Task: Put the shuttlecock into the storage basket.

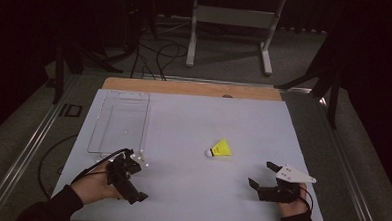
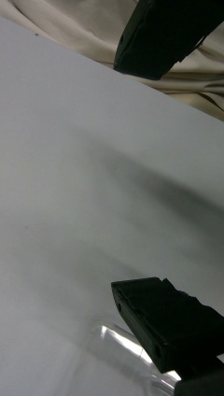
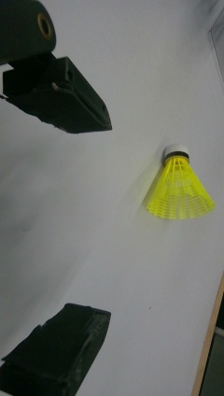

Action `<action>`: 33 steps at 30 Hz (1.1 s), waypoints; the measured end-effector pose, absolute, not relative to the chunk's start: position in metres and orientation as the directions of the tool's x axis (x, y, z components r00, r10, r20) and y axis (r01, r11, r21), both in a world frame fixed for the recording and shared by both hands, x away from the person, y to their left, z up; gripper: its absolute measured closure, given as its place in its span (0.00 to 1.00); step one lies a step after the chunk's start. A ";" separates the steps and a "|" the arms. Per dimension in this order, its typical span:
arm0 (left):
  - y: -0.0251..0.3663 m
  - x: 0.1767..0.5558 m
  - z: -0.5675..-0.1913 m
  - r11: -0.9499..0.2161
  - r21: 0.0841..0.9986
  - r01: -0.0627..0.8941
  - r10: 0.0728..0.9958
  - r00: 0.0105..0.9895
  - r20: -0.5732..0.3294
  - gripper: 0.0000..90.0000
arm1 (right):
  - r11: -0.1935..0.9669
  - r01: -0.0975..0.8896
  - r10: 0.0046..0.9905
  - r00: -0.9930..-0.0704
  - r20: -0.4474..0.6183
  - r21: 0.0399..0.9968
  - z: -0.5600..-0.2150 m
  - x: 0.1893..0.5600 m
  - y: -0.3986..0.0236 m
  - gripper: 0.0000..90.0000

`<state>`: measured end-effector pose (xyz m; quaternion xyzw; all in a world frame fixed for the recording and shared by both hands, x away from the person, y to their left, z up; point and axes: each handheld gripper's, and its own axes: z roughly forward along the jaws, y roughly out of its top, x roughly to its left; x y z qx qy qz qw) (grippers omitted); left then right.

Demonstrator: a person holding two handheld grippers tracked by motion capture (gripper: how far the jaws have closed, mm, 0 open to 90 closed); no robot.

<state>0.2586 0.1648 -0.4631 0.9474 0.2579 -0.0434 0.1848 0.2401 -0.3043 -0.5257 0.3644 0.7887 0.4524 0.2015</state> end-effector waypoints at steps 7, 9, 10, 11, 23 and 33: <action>0.147 0.266 -0.459 -0.802 0.344 0.488 0.444 0.873 -0.202 0.00 | 0.325 0.389 0.757 -0.654 0.010 0.862 -0.525 0.240 -0.305 0.10; 0.143 0.268 -0.457 -0.808 0.347 0.476 0.429 0.879 -0.208 0.00 | 0.324 0.389 0.756 -0.654 0.011 0.863 -0.525 0.240 -0.305 0.10; 0.141 0.269 -0.456 -0.807 0.349 0.477 0.429 0.879 -0.211 0.00 | 0.324 0.389 0.757 -0.653 0.010 0.862 -0.525 0.240 -0.305 0.10; 0.139 0.270 -0.456 -0.811 0.349 0.470 0.419 0.882 -0.214 0.00 | 0.324 0.389 0.757 -0.653 0.010 0.863 -0.525 0.240 -0.305 0.10; 0.118 0.282 -0.445 -0.830 0.371 0.417 0.364 0.908 -0.207 0.00 | 0.322 0.386 0.756 -0.655 0.010 0.864 -0.525 0.240 -0.305 0.10; 0.098 0.297 -0.435 -0.827 0.415 0.381 0.336 0.925 -0.179 0.00 | 0.318 0.384 0.757 -0.653 0.012 0.867 -0.525 0.240 -0.305 0.10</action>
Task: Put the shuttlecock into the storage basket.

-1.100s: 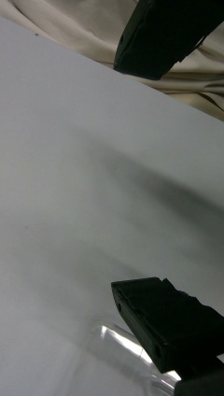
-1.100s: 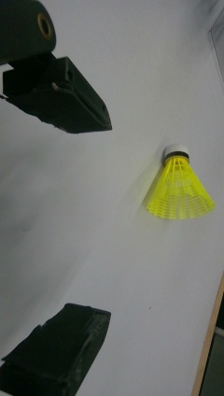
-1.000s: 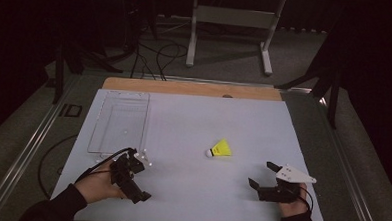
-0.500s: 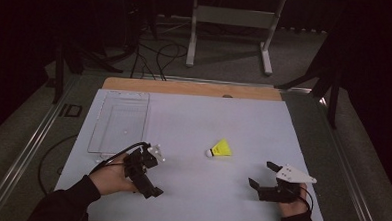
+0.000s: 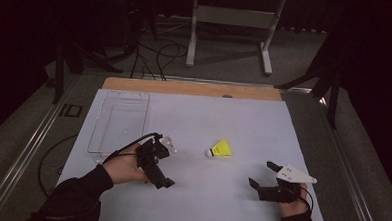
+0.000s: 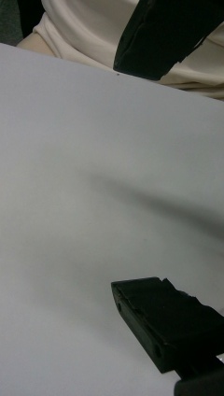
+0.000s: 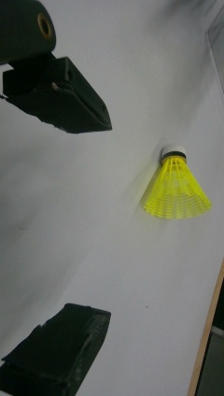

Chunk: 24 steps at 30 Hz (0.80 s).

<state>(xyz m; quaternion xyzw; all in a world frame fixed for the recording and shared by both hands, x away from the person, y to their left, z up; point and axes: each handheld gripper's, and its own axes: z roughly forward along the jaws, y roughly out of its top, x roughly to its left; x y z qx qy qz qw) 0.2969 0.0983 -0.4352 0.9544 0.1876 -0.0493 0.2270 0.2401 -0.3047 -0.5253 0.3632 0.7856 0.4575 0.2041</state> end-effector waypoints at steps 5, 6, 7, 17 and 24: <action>0.091 0.300 -0.433 -0.829 0.422 0.367 0.327 0.930 -0.166 0.00 | 0.317 0.386 0.757 -0.653 0.014 0.866 -0.525 0.240 -0.305 0.10; 0.086 0.302 -0.430 -0.828 0.428 0.362 0.319 0.932 -0.171 0.00 | 0.317 0.386 0.756 -0.654 0.015 0.866 -0.525 0.240 -0.305 0.10; 0.084 0.303 -0.429 -0.827 0.431 0.361 0.320 0.933 -0.166 0.00 | 0.317 0.385 0.756 -0.654 0.013 0.867 -0.525 0.240 -0.305 0.10; 0.067 0.316 -0.426 -0.825 0.449 0.342 0.298 0.940 -0.169 0.00 | 0.316 0.382 0.752 -0.658 0.016 0.868 -0.525 0.241 -0.305 0.10; 0.055 0.323 -0.423 -0.824 0.462 0.328 0.286 0.945 -0.162 0.00 | 0.315 0.380 0.752 -0.659 0.015 0.870 -0.525 0.241 -0.305 0.10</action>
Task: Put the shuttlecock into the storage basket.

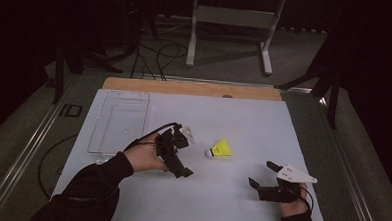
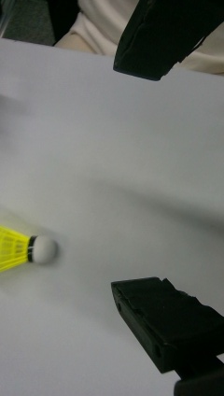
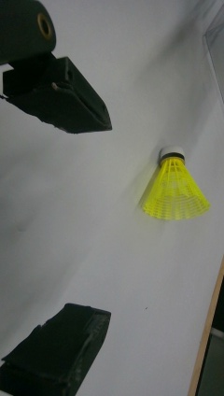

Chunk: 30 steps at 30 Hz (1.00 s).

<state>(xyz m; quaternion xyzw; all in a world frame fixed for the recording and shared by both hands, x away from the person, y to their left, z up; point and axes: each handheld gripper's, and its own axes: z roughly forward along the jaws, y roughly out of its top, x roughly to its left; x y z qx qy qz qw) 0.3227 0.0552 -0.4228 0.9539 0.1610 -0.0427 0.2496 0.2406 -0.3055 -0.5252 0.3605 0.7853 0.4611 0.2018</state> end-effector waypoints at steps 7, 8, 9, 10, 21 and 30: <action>0.045 0.331 -0.420 -0.816 0.486 0.313 0.272 0.950 -0.155 0.00 | 0.312 0.382 0.751 -0.660 0.020 0.870 -0.525 0.241 -0.305 0.10; 0.043 0.332 -0.420 -0.816 0.486 0.313 0.267 0.950 -0.163 0.00 | 0.312 0.382 0.752 -0.659 0.019 0.870 -0.525 0.241 -0.305 0.10; 0.043 0.332 -0.420 -0.816 0.486 0.313 0.267 0.950 -0.163 0.00 | 0.312 0.382 0.752 -0.659 0.020 0.870 -0.525 0.241 -0.305 0.10; 0.040 0.335 -0.419 -0.815 0.491 0.308 0.266 0.951 -0.157 0.00 | 0.311 0.382 0.751 -0.660 0.021 0.870 -0.525 0.241 -0.305 0.10; 0.022 0.349 -0.415 -0.795 0.538 0.280 0.238 0.960 -0.147 0.00 | 0.312 0.378 0.751 -0.660 0.018 0.872 -0.525 0.241 -0.306 0.10; 0.013 0.357 -0.415 -0.767 0.589 0.256 0.215 0.967 -0.140 0.00 | 0.313 0.374 0.748 -0.664 0.016 0.873 -0.525 0.241 -0.306 0.10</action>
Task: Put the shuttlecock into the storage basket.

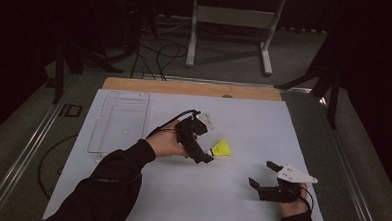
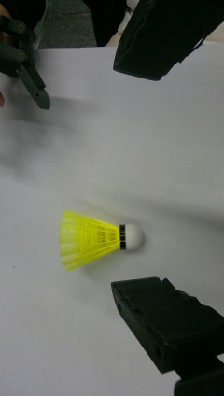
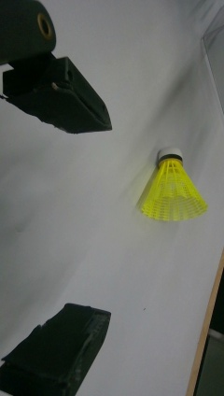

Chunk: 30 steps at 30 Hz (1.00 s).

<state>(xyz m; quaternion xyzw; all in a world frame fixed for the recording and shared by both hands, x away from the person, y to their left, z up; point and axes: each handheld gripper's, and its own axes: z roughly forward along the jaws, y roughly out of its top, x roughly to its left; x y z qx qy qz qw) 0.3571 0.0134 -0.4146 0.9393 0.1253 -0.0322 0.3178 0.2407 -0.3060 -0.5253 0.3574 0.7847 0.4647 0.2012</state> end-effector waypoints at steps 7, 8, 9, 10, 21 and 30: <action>0.004 0.370 -0.420 -0.765 0.593 0.252 0.212 0.968 -0.138 0.00 | 0.309 0.368 0.746 -0.666 0.016 0.877 -0.525 0.240 -0.305 0.10; 0.003 0.371 -0.422 -0.761 0.600 0.246 0.211 0.969 -0.131 0.00 | 0.310 0.368 0.745 -0.666 0.016 0.877 -0.525 0.240 -0.305 0.10; 0.001 0.373 -0.423 -0.762 0.597 0.250 0.212 0.968 -0.135 0.00 | 0.309 0.367 0.744 -0.667 0.017 0.877 -0.525 0.240 -0.306 0.10; 0.000 0.374 -0.426 -0.764 0.594 0.253 0.215 0.967 -0.136 0.00 | 0.307 0.367 0.745 -0.667 0.019 0.878 -0.525 0.240 -0.306 0.10; -0.011 0.385 -0.449 -0.783 0.556 0.279 0.247 0.960 -0.135 0.00 | 0.305 0.370 0.743 -0.669 0.023 0.878 -0.526 0.240 -0.306 0.10; -0.016 0.390 -0.472 -0.781 0.542 0.311 0.266 0.950 -0.163 0.02 | 0.303 0.370 0.743 -0.669 0.025 0.878 -0.525 0.240 -0.306 0.10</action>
